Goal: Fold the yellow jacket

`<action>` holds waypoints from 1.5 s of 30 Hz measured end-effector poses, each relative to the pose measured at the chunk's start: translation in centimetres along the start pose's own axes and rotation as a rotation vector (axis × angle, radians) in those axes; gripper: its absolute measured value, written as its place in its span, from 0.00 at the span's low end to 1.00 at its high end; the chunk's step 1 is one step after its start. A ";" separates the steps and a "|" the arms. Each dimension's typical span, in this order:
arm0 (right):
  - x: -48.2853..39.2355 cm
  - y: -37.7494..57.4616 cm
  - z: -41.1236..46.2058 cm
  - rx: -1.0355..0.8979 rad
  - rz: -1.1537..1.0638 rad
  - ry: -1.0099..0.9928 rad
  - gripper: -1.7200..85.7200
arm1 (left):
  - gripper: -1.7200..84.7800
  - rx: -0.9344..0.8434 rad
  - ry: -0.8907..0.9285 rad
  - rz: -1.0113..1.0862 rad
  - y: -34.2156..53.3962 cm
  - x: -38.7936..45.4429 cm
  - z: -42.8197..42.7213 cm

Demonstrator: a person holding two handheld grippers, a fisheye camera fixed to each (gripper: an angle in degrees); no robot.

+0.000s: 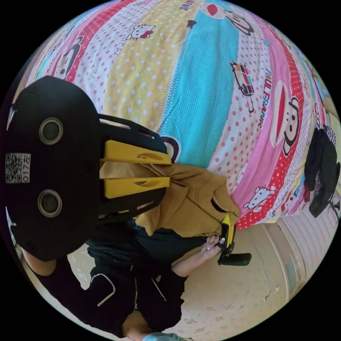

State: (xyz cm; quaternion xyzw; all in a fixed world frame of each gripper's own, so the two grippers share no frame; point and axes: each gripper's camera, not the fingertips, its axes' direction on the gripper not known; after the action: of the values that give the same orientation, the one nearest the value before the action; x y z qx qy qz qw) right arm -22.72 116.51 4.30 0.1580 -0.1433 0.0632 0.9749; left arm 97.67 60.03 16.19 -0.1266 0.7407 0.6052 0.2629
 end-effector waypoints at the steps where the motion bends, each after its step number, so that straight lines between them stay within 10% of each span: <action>1: -0.1 0.1 0.1 0.007 0.003 -0.005 0.08 | 0.12 0.008 0.021 -0.007 0.1 -0.2 0.7; 17: -4.5 -2.5 0.6 -0.203 -0.126 -0.009 0.11 | 0.14 0.235 -0.168 -0.069 5.4 -0.5 -0.3; 30: -25.3 -1.5 -4.9 0.011 -0.569 0.182 0.04 | 0.13 0.347 -0.300 -0.012 13.6 -0.4 -3.1; 37: -37.6 0.4 -10.4 0.164 -0.823 0.116 0.04 | 0.18 0.692 -0.041 0.169 20.8 -3.7 -8.8; 45: -42.4 1.8 -15.9 0.247 -0.874 -0.052 0.04 | 0.07 0.564 0.487 0.405 23.3 -7.7 -3.9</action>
State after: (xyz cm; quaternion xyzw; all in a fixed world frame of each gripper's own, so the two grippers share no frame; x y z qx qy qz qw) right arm -59.21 120.06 -22.37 0.3203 -0.0790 -0.3417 0.8800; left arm 91.37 60.74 40.20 -0.0410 0.9277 0.3705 -0.0195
